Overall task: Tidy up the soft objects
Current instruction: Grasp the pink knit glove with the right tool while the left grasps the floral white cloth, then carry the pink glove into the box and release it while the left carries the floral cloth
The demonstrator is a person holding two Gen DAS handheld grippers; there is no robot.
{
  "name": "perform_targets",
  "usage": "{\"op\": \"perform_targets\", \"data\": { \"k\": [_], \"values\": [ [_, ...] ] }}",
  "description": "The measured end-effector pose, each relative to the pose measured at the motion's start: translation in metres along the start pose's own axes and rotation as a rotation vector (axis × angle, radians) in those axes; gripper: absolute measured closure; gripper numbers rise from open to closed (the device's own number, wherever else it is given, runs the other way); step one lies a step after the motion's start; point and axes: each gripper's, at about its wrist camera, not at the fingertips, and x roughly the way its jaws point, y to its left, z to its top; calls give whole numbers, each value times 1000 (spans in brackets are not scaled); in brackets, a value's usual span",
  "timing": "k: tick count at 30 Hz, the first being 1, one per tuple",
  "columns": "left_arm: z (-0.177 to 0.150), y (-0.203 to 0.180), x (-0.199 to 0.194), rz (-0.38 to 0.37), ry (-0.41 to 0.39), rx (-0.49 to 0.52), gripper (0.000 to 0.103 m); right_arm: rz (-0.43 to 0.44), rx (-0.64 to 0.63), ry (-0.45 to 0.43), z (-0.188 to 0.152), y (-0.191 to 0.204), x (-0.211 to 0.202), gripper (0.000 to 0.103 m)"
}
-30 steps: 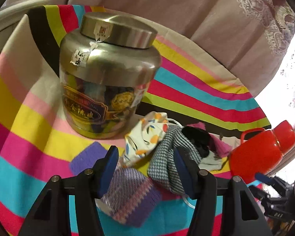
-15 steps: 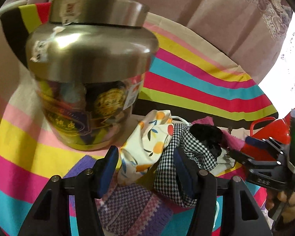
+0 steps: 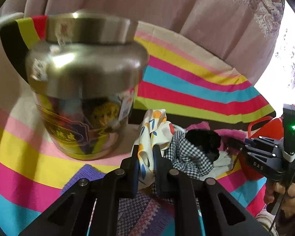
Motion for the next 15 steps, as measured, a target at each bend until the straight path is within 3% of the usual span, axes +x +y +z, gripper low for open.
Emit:
{"op": "perform_targets", "data": {
  "k": [8, 15],
  "values": [
    [-1, -3, -28, -6, -71, -12, 90, 13, 44, -95, -1, -5, -54, 86],
    [-5, -10, -55, -17, -108, -20, 90, 75, 107, -165, -22, -22, -125, 86]
  ]
}}
